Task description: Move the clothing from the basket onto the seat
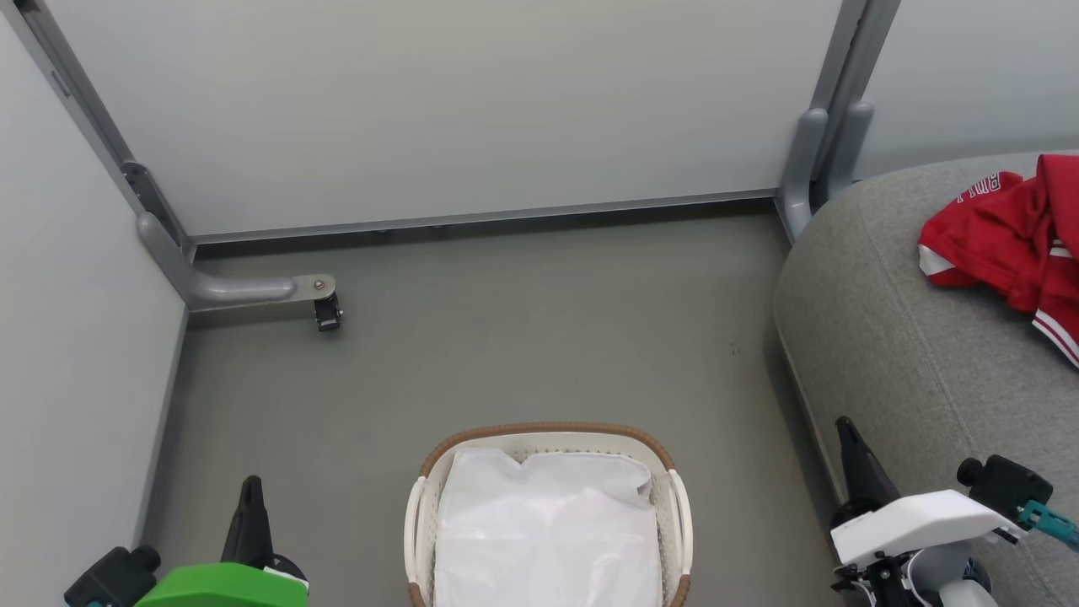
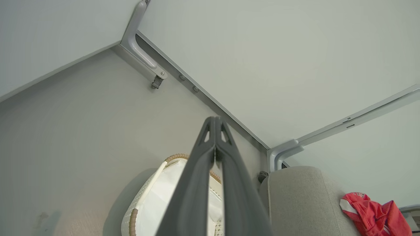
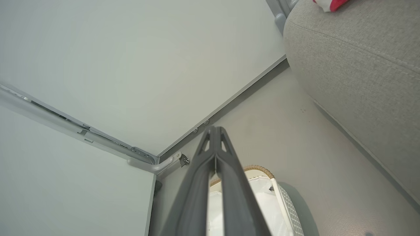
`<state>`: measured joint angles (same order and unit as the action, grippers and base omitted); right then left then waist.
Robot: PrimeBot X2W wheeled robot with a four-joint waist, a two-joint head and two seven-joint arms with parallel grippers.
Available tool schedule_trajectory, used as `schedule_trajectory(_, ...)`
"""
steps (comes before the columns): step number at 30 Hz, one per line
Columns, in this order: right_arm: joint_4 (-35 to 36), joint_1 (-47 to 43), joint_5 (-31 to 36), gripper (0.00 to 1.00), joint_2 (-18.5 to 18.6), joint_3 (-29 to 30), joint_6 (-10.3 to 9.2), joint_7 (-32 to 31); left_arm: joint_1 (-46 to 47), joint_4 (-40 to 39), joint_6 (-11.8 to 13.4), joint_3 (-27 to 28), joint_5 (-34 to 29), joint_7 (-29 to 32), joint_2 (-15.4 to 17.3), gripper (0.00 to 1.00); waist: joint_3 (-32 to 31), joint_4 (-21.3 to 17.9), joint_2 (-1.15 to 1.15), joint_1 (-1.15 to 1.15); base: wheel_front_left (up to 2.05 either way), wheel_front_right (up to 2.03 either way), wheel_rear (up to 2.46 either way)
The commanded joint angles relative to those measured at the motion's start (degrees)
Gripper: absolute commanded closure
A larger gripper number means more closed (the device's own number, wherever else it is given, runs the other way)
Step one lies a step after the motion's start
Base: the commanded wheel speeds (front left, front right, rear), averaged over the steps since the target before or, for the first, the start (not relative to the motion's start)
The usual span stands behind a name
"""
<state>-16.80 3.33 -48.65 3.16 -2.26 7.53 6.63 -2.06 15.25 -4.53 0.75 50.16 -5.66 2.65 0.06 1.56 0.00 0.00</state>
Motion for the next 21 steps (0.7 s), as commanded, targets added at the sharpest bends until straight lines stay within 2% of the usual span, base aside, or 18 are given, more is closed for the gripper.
schedule_trajectory(1, 1.0, 1.5, -2.0, 1.0, 0.5, 0.5, -0.02, -0.4, 1.8, -0.7, -0.4, 0.5, 1.9, 0.4, 0.2, 1.0, 0.0, 0.0, 0.0, 0.0, 0.0, 0.0, 0.0)
schedule_trajectory(21, 1.7, 2.0, -15.7, 1.0, 0.7, 2.7, -0.03, -4.1, 4.0, -1.0, -1.2, 2.2, 14.6, 4.2, 0.2, 1.0, 0.0, -0.4, 0.0, 0.0, 0.0, 0.0, 0.0)
